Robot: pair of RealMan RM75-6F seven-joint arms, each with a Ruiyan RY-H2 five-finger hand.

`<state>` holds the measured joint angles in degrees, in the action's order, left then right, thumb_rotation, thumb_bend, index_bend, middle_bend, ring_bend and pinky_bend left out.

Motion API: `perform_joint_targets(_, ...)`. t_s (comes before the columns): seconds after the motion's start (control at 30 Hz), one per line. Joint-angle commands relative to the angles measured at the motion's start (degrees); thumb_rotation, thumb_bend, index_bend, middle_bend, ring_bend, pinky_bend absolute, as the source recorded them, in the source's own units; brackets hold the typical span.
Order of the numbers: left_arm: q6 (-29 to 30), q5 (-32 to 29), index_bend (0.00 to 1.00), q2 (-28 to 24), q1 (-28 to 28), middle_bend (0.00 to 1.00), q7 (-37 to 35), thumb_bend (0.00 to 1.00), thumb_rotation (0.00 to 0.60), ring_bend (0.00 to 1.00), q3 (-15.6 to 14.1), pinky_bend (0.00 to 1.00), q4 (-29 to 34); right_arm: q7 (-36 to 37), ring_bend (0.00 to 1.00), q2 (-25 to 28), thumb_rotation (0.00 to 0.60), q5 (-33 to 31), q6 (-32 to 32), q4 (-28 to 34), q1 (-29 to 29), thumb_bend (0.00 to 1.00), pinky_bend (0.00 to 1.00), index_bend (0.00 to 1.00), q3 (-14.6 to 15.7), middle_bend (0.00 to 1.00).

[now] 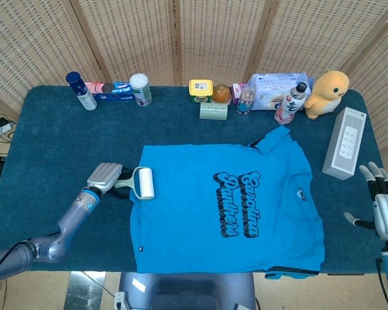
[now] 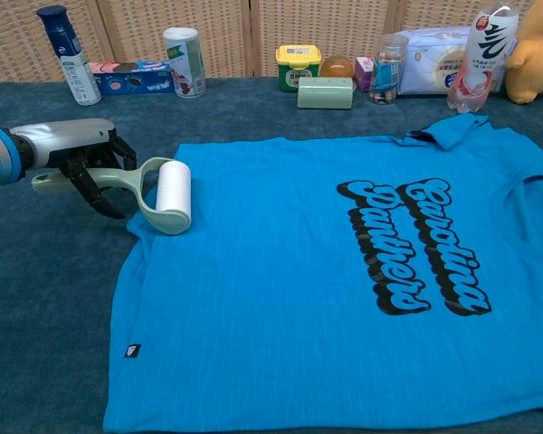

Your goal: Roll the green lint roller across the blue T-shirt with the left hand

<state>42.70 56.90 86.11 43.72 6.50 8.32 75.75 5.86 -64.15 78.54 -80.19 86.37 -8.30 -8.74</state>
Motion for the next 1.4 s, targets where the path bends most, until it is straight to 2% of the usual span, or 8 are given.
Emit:
perform_joint_targets(0.03, 1.35, 0.12, 0.69, 1.07, 0.25, 0.82, 0.98, 0.20, 0.600, 0.68, 0.46, 0.70, -1.06, 0.00, 0.00, 0.01, 0.600, 0.05, -0.05, 0.04, 0.01, 0.00, 0.00, 0.07, 0.00, 0.00)
perform_joint_targets(0.13, 2.55, 0.47, 0.79, 2.08, 0.82, 0.85, 2.52, 0.30, 0.600, 0.73, 0.78, 0.82, -2.30, -0.02, 0.00, 0.03, 0.600, 0.14, -0.04, 0.14, 0.01, 0.00, 0.00, 0.07, 0.05, 0.00)
perform_joint_targets(0.2, 3.58, 0.58, 0.86, 2.99, 1.07, 0.87, 3.56, 0.42, 0.600, 0.76, 1.02, 0.88, -3.11, 0.04, 0.00, 0.08, 0.600, 0.14, -0.10, 0.20, 0.04, 0.00, 0.00, 0.07, 0.02, 0.00)
perform_joint_targets(0.3, 4.41, 0.48, 0.90, 3.94, 1.24, 0.88, 3.97, 0.56, 0.600, 0.77, 1.53, 0.91, -3.66, 0.18, 0.00, 0.19, 0.600, 0.09, -0.27, 0.27, 0.12, 0.00, 0.00, 0.07, -0.06, 0.00)
perform_joint_targets(0.6, 3.18, -2.48, 1.00, 4.19, 2.62, 0.91, 7.88, 0.81, 0.600, 0.81, 1.95, 0.95, -3.64, 0.76, 0.00, 0.49, 0.600, 0.19, -0.43, 0.41, 0.23, 0.00, 0.00, 0.07, -0.12, 0.00)
perform_joint_targets(0.93, 0.16, -10.08, 1.00, 1.75, 5.73, 0.93, 14.99, 0.90, 0.600, 0.84, 1.97, 0.98, -0.34, 1.51, 0.00, 0.86, 0.600, 0.48, -0.50, 0.82, 0.33, 0.00, 0.00, 0.07, -0.05, 0.00)
perform_joint_targets(1.2, -0.85, -13.39, 1.00, -0.68, 9.41, 0.93, 18.40, 0.90, 0.600, 0.84, 3.13, 0.98, 2.10, 2.66, 0.00, 1.38, 0.600, 0.69, -0.46, 1.22, 0.40, 0.00, 0.00, 0.07, -0.05, 0.00)
perform_joint_targets(1.4, -2.45, -16.87, 1.00, 0.46, 14.64, 0.93, 23.28, 0.90, 0.600, 0.84, 2.73, 0.98, 0.84, 3.39, 0.00, 1.63, 0.600, 0.89, -0.52, 1.34, 0.50, 0.00, 0.00, 0.07, 0.02, 0.00)
